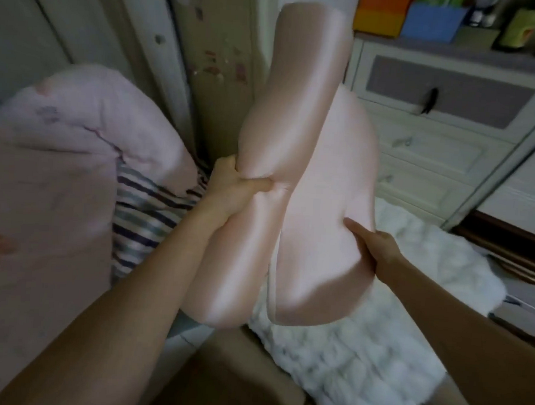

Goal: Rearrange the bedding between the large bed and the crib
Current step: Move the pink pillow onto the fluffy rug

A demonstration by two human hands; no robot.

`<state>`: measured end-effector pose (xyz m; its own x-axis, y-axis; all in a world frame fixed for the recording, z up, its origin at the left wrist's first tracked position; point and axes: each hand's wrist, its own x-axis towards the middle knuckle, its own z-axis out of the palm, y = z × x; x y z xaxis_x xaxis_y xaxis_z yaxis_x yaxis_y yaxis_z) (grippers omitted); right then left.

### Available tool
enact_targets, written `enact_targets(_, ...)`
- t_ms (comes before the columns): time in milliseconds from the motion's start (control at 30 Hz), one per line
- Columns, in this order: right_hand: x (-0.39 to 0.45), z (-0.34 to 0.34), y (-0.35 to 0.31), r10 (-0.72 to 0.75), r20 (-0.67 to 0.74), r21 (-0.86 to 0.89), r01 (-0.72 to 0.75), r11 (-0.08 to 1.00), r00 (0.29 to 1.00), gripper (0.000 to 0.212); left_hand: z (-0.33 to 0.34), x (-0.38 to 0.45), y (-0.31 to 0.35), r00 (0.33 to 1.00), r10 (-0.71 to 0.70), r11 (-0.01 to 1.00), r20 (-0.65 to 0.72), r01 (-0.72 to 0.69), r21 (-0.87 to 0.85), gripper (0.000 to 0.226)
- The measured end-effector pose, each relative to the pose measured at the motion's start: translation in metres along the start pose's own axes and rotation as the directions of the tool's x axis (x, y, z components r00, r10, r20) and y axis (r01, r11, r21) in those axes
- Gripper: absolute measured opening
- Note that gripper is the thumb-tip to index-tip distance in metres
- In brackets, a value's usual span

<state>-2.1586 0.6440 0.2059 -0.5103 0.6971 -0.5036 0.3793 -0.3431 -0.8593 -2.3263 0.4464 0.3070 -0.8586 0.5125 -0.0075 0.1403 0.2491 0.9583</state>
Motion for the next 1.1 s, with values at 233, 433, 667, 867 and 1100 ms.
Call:
enact_targets(233,0.123,-0.105,0.06,0.114,-0.273,-0.032,-0.128,0.991,0.955,0.053,0.19,0.077,-0.068,0.991,-0.087,0.985,0.1,0.071,0.159,0.043)
enact_targets(433,0.246,-0.142,0.112,0.042,-0.44,-0.212,-0.149,0.966,0.897,0.052,0.306,0.139,-0.164,0.984,-0.146,0.952,0.1,0.112,0.285,0.053)
enact_targets(667,0.319,-0.145,0.193,-0.176,0.063,-0.884,0.137,0.447,0.982,0.073,0.38,0.166,-0.309,0.847,-0.528,0.65,0.066,0.353,0.672,0.081)
enact_targets(867,0.334,-0.134,0.191,0.242,0.246,-0.963,0.207,0.173,0.939,0.08,0.374,0.141,-0.31,0.646,-0.644,0.618,0.409,0.124,0.776,0.072)
enact_targets(1100,0.268,-0.029,0.077,0.049,0.449,-0.857,0.414,0.307,0.892,0.033,0.238,0.121,-0.219,0.757,-0.584,0.615,0.294,0.175,0.769,0.062)
